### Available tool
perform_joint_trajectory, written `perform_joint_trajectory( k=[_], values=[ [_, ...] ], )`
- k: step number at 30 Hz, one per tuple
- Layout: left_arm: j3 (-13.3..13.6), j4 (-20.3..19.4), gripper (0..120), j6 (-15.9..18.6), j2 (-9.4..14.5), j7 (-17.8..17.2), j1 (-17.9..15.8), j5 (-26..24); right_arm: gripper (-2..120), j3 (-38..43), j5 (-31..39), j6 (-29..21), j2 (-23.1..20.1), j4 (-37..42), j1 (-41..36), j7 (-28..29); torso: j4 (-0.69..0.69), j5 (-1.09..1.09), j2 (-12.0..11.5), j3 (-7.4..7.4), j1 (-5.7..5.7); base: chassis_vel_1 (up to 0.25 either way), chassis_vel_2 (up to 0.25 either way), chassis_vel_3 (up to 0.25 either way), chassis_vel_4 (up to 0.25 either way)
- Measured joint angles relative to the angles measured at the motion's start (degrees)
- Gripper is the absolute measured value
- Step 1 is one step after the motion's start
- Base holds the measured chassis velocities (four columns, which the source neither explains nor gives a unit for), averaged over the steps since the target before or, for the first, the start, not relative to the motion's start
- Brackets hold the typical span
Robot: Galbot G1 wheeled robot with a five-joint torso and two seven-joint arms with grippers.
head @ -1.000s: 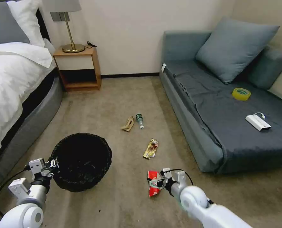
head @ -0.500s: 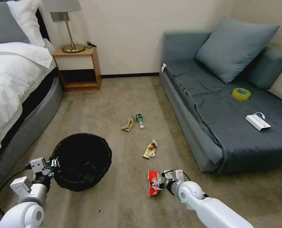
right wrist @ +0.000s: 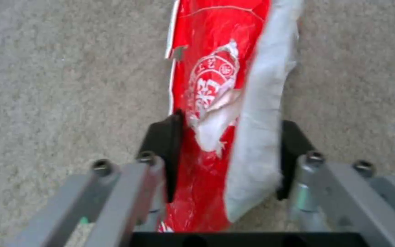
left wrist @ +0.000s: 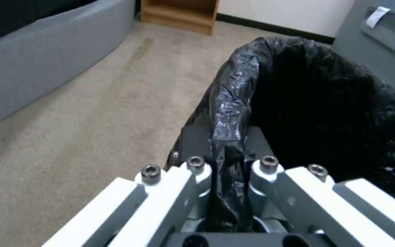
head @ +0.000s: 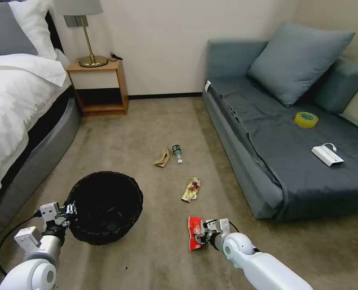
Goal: Pick up the trash bin, then pick up the garbage on the floor and place it into the trash bin.
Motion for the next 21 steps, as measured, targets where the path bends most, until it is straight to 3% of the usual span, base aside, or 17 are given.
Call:
perform_joint_trajectory(
  k=[8,15,21],
  values=[
    [0.5,-0.4,5,-0.2,-0.5,0.1,0.5,0.1,2,0.7,-1.0,1.9,0.1,0.3,-0.6,-0.4,0.0,0.0,0.0,0.0,0.0,0.0,0.0,0.0,0.0],
    [0.8,-0.7,5,-0.3,-0.8,0.1,0.7,0.1,0,2.2,-3.1,4.8,0.0,2.6,-1.4,-0.5,0.0,0.01,0.0,0.0,0.0,0.0,0.0,0.0,0.0],
    [1.4,-0.4,5,-0.3,-0.9,0.1,0.8,-0.9,0,5.1,-13.8,14.7,-3.5,11.3,-2.4,-1.7,-0.01,0.01,0.0,-0.01,0.0,0.0,0.0,0.0,0.0]
  ],
)
